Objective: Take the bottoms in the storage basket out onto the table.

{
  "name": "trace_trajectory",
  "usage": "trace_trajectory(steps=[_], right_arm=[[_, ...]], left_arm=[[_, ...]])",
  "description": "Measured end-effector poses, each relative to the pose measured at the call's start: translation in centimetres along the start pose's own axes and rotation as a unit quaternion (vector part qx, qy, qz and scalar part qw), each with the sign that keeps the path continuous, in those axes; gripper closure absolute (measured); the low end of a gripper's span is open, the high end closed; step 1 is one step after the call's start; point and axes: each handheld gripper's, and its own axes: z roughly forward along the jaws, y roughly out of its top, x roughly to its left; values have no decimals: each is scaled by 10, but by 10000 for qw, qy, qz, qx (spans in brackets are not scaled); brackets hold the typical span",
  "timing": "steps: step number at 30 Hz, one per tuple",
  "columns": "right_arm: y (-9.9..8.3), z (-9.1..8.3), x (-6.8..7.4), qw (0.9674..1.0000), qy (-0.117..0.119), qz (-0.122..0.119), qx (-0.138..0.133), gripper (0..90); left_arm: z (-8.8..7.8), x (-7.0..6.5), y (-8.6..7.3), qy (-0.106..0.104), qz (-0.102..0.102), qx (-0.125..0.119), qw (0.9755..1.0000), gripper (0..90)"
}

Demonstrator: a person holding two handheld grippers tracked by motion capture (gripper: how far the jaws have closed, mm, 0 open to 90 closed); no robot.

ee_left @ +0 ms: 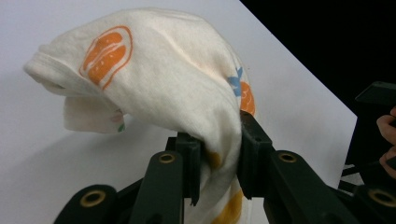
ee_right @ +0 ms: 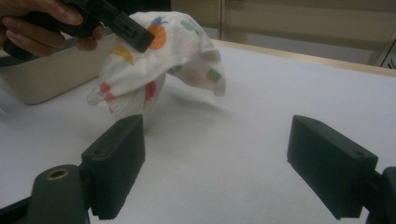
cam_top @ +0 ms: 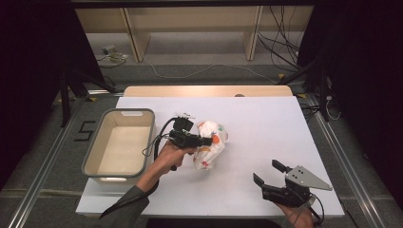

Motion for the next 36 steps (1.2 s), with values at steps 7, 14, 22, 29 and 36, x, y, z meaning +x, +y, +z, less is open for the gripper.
trace_trajectory(steps=[7, 14, 22, 29, 36], right_arm=[[0, 0, 0, 10000, 6, -15, 16, 200], [0, 0, 0, 10000, 17, -24, 23, 200], [0, 0, 0, 10000, 16, -30, 23, 200], [0, 0, 0, 10000, 12, -35, 12, 200], [0, 0, 0, 10000, 8, -40, 7, 200]], left_arm=[[10, 1, -5, 41, 3, 120, 9999, 731], [19, 3, -10, 79, 8, 254, 9996, 729], [30, 5, -17, 128, 11, 450, 9989, 724], [37, 4, -21, 143, 25, 580, 9982, 715], [42, 4, -24, 151, 31, 677, 9976, 704]])
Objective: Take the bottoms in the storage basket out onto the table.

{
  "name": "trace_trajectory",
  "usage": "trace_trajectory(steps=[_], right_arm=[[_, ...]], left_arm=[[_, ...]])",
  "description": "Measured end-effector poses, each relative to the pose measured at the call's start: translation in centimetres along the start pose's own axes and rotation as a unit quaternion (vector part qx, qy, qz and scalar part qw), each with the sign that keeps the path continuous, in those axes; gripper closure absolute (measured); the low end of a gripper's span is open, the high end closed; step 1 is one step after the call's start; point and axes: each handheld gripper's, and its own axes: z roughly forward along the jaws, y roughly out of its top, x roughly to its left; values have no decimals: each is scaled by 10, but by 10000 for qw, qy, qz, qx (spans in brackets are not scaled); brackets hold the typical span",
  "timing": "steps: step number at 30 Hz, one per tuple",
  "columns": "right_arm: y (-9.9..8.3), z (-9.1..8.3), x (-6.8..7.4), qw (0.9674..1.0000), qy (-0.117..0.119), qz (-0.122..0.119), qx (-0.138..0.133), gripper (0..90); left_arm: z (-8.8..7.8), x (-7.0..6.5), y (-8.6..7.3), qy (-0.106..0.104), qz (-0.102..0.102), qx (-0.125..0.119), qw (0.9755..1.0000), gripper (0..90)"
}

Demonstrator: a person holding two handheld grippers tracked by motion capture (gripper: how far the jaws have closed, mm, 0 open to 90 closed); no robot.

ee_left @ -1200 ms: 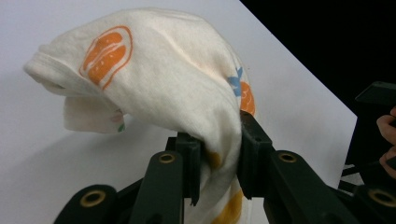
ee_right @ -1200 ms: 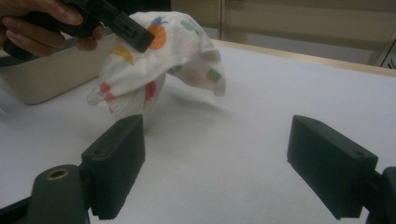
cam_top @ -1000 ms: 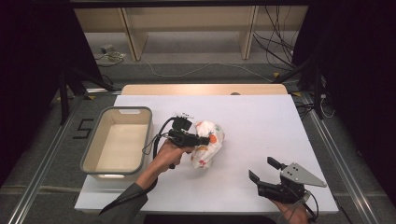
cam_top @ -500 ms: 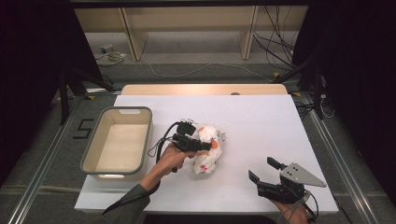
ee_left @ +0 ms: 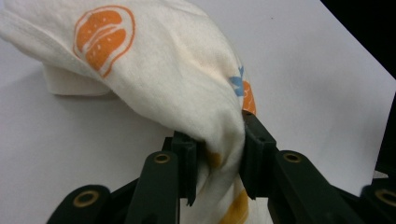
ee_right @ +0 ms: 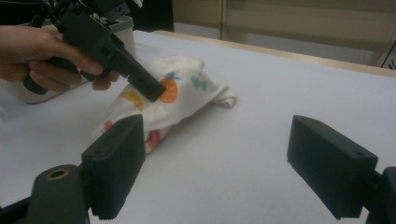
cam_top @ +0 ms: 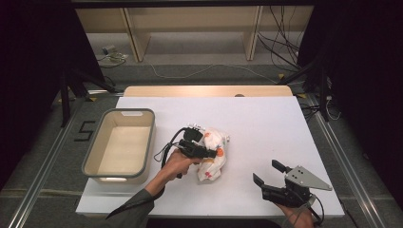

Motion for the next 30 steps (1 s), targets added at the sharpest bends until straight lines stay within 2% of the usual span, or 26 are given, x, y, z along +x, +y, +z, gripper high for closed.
trace_trajectory(steps=[15, 24, 30], right_arm=[[0, 0, 0, 10000, -1, -1, -3, 201], [0, 0, 0, 10000, -3, 2, -4, 200], [0, 0, 0, 10000, 1, -10, -12, 201]], left_arm=[[10, 0, -5, -31, 0, 252, 9997, 610], [15, 0, -6, -113, -4, 481, 9988, 439], [14, -7, -5, -47, 180, 571, 9982, 309]])
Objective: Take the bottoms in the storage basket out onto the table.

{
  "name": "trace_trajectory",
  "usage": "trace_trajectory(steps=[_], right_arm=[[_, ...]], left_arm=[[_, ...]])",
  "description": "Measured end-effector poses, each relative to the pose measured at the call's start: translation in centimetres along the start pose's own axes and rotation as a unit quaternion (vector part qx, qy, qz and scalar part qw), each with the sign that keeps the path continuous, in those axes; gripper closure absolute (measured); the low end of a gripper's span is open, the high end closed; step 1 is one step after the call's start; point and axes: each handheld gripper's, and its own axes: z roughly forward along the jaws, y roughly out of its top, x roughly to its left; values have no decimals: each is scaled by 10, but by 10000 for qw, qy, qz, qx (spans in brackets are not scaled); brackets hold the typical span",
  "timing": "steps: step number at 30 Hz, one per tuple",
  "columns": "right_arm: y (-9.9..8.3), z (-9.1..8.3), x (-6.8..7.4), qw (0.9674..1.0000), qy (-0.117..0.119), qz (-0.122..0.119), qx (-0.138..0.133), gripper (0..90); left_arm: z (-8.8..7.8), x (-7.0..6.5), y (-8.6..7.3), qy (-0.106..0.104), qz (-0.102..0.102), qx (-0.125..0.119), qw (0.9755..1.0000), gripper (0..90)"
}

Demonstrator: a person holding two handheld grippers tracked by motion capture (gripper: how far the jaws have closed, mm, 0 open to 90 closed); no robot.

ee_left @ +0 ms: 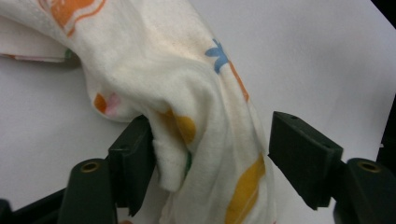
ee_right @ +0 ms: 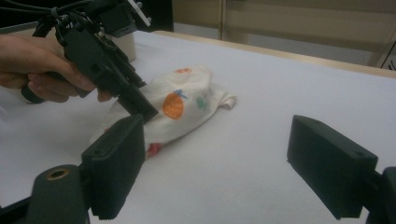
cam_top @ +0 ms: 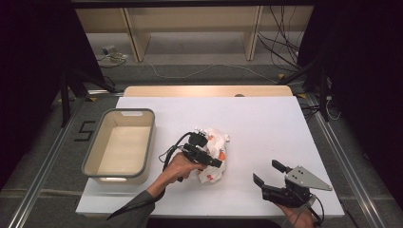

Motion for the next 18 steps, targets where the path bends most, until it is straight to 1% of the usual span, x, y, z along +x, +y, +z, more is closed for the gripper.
trace_trajectory(steps=[5, 7, 8, 11, 16, 18], right_arm=[[0, 0, 0, 10000, -5, 10, 2, 201], [0, 0, 0, 10000, -6, 13, 1, 200], [0, 0, 0, 10000, -6, 13, -4, 201], [0, 0, 0, 10000, -5, 15, -4, 201], [0, 0, 0, 10000, -2, 8, -7, 200], [0, 0, 0, 10000, 0, 9, -7, 201]], left_arm=[[-5, -4, 1, 42, 96, -28, 9999, 271], [-7, -5, 1, 63, 81, -72, 9999, 269], [-8, -5, 1, 53, 117, -70, 9999, 268], [-11, -5, 1, 45, 110, -141, 9998, 263], [-15, -6, 0, 26, 120, -182, 9998, 238], [-16, -6, -1, 2, 184, -202, 9996, 225]])
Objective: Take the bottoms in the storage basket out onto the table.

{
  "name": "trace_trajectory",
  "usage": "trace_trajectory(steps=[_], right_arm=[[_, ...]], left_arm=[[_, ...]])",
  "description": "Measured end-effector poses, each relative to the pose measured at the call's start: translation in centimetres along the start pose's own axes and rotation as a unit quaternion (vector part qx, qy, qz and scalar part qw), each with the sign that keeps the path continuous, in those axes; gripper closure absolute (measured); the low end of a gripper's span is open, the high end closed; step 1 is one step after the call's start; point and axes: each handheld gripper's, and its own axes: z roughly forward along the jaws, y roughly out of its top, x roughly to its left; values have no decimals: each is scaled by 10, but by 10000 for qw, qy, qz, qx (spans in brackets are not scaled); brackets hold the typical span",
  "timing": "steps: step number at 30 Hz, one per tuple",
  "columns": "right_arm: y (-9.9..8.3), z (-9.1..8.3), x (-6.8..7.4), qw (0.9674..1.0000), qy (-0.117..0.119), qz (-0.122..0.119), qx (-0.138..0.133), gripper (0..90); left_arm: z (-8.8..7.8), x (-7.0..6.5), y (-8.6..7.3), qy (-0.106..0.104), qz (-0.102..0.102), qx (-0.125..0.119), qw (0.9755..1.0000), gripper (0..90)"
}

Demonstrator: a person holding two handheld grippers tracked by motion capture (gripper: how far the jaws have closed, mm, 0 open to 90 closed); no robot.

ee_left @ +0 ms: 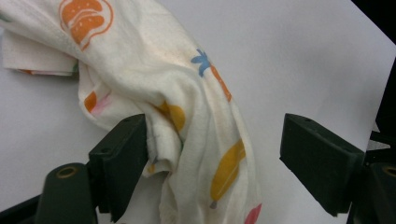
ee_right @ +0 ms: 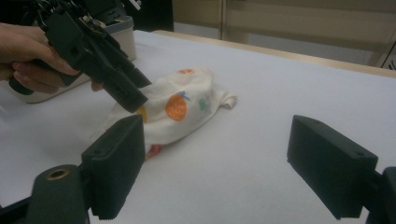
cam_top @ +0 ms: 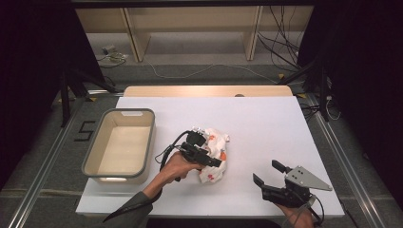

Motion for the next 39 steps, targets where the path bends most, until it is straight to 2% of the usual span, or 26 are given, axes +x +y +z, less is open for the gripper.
trace_trajectory(steps=[6, 16, 39], right_arm=[[0, 0, 0, 10000, 3, -2, 24, 200], [0, 0, 1, 10000, 10, -5, 28, 200], [0, 0, 2, 10000, 37, -9, 59, 200]], left_arm=[[-3, -5, -1, 18, 161, -17, 9999, 188], [-11, -3, -4, 32, 165, -110, 9998, 181], [-27, 0, -15, 24, 367, -443, 9983, 168]])
